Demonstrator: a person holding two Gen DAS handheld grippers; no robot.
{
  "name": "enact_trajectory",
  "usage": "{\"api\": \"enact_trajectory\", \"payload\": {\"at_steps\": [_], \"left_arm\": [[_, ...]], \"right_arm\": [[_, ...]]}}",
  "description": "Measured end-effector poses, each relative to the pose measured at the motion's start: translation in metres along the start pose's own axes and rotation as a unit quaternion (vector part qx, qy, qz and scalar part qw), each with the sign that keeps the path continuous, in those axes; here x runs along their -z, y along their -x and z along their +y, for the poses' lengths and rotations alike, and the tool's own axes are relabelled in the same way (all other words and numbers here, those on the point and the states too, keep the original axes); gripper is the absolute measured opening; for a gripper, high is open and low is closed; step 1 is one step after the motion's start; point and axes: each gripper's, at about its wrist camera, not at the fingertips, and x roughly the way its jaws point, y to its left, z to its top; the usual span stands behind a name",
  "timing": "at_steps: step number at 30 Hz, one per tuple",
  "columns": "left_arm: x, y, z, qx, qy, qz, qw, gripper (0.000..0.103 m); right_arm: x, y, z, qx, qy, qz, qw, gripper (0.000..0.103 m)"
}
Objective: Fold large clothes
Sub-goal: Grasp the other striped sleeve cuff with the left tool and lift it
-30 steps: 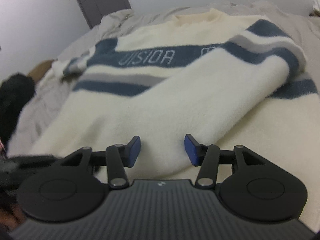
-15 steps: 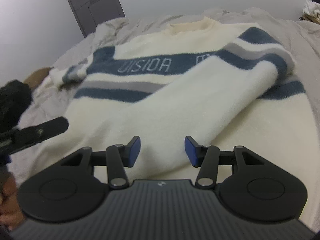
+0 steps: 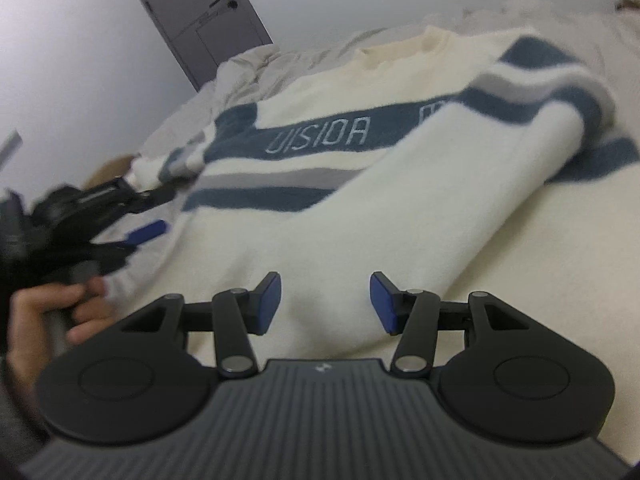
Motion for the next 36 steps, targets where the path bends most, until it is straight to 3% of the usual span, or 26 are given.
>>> {"api": "enact_trajectory", "payload": {"at_steps": [4,13,17,25,28,30,33,36], "left_arm": [[-0.02,-0.028,0.024,0.026,0.071,-0.018,0.997,0.058],[-0.058,-0.085,0.082,0.042,0.218,-0.08,0.9717,0.057],[-0.085,-0.101,0.088,0.04,0.226,-0.111,0.967,0.057],[-0.135,-0.132,0.102,0.038,0.245,-0.135,0.9594,0.053],[-0.146,-0.131,0.109,0.021,0.262,-0.164,0.9507,0.053],[-0.15,-0.123,0.118,-0.018,0.279,-0.203,0.9385,0.052],[-0.164,-0.127,0.142,-0.026,0.322,-0.204,0.9242,0.044],[-0.184,-0.125,0.147,-0.04,0.306,-0.213,0.9272,0.04]], "right_arm": [[-0.003,-0.002,-0.014,-0.004,-0.021,-0.01,1.0,0.052],[-0.011,-0.013,-0.028,-0.02,-0.058,-0.014,0.998,0.054],[-0.016,-0.021,-0.027,-0.013,-0.039,-0.017,0.999,0.054],[-0.019,-0.032,-0.024,0.002,-0.02,-0.016,1.0,0.054],[-0.021,-0.034,-0.021,0.009,-0.013,-0.016,1.0,0.054],[-0.021,-0.036,-0.02,0.015,-0.009,-0.017,1.0,0.054],[-0.023,-0.041,-0.017,0.023,-0.001,-0.017,1.0,0.054],[-0.025,-0.044,-0.015,0.028,0.002,-0.017,0.999,0.054]]}}
